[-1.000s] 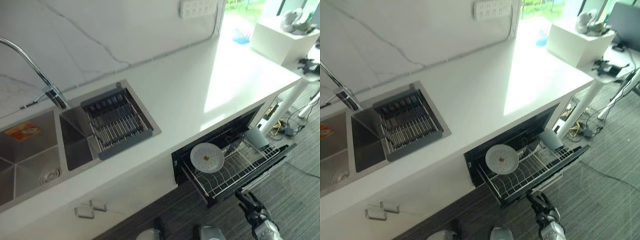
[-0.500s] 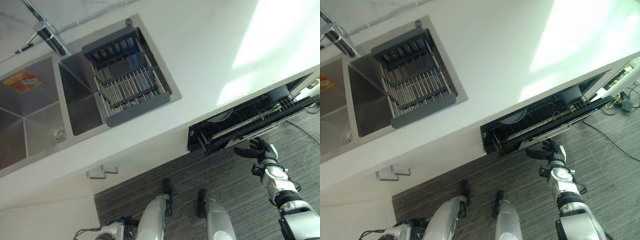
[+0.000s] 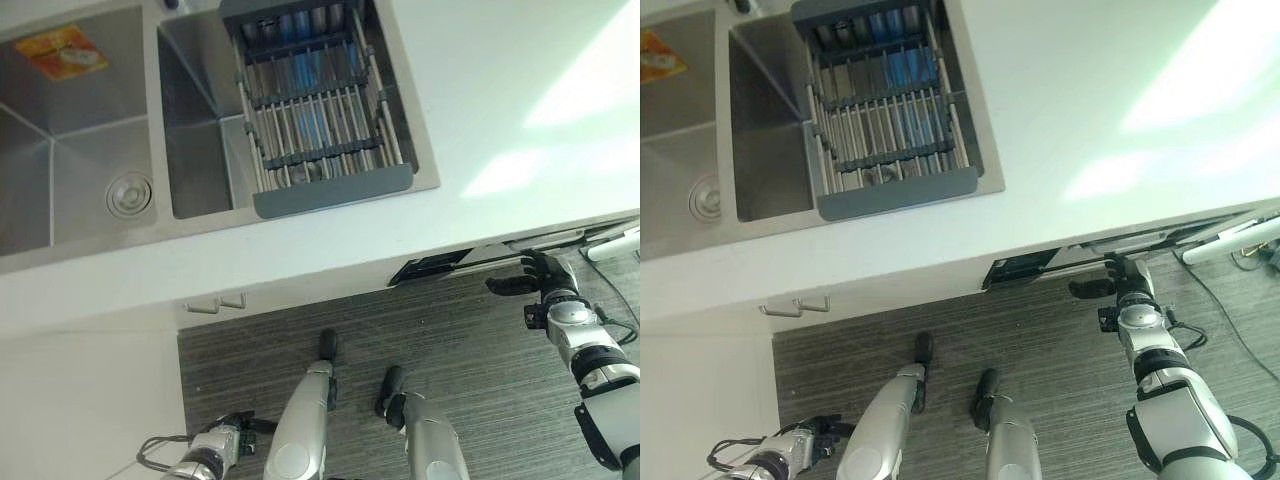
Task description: Place the dishes in the dishwasher.
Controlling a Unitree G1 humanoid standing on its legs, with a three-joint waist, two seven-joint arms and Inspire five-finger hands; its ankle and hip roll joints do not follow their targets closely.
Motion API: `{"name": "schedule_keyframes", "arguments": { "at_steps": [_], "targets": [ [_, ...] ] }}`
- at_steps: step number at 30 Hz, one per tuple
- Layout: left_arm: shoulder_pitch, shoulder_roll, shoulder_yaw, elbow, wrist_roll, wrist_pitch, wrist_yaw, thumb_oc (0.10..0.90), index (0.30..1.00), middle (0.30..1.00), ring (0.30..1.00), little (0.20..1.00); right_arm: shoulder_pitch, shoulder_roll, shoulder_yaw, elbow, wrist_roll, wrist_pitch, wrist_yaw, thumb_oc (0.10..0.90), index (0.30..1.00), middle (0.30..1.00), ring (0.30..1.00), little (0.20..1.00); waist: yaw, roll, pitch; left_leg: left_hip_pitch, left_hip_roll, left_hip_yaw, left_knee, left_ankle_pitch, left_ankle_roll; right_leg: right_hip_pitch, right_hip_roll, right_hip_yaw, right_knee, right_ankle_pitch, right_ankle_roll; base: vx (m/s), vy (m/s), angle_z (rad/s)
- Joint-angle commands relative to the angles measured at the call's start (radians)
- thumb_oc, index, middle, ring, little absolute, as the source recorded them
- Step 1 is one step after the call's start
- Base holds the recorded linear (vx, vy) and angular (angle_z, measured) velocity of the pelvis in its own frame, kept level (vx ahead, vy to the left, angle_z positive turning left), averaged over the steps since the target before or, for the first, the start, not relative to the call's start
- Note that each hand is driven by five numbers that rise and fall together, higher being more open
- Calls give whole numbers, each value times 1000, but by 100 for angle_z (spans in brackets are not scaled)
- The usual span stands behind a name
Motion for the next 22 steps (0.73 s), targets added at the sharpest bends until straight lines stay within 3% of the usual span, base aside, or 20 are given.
{"name": "schedule_keyframes", "arguments": {
  "at_steps": [1, 3, 4, 10, 13, 17, 19, 22],
  "targets": [
    [54, 79, -34, -14, 13, 5, 6, 800, 900, 900, 900, 900, -371, -37, 33, -160, -19, -270, -70, 800, 900, 900, 900, 900, 71, -38, -87, 13, -32, 21, 78, -149, 23, -21, 19, 46, -96, 117, 73, 64, -23, 8],
    [56, 90, -30, -18, 19, -2, 7, 800, 900, 900, 900, 900, -413, -42, 35, -151, -21, -254, -117, 800, 900, 900, 900, 900, 89, -50, -84, 3, -36, 12, 78, -151, 26, -20, 24, 36, -96, 115, 74, 59, -65, 21],
    [60, 99, -24, -32, 20, -8, 12, 800, 900, 900, 900, 900, -432, -43, 36, -146, -10, -195, -156, 800, 900, 900, 900, 900, 104, -62, -81, -3, -37, 5, 78, -154, 27, -17, 28, 26, -96, 113, 75, 50, -94, 28],
    [54, 102, -13, -66, -9, -29, -7, 800, 900, 900, 900, 900, -419, 18, 11, -169, -1, -193, -177, 800, 900, 900, 900, 900, 128, -91, -78, 4, -36, -2, 78, -159, 22, 9, 31, 6, -96, 102, 78, -19, -94, 16],
    [60, 92, -9, -77, -48, -55, -23, 800, 900, 900, 900, 900, -377, 38, -9, -176, 28, -178, -170, 800, 900, 900, 900, 900, 122, -90, -79, 11, -32, 1, 78, -165, 17, 17, 33, 9, -96, 95, 79, -108, -7, 3],
    [88, 24, 8, -125, -133, -90, -31, 800, 900, 900, 900, 900, -33, 202, -70, -264, 48, -230, -179, 800, 900, 900, 900, 900, 76, -79, -97, 40, -10, 23, 78, -175, 6, 52, 30, 28, -96, 81, 81, -157, 32, -14],
    [99, -20, 16, -128, -153, -103, -35, 800, 900, 900, 900, 900, 160, 289, -83, -300, 15, -271, -195, 800, 900, 900, 900, 900, 34, -56, -116, 53, 2, 42, 78, -172, -5, 70, 25, 44, -96, 72, 81, -137, 145, -28],
    [116, -55, 30, -115, -145, -98, -15, 800, 900, 900, 900, 900, 352, 313, -121, -297, -1, -335, -181, 800, 900, 900, 900, 900, -15, -30, -147, 69, 11, 68, 78, -165, -13, 77, 14, 63, -96, 69, 80, -126, 160, -15]
  ]
}}
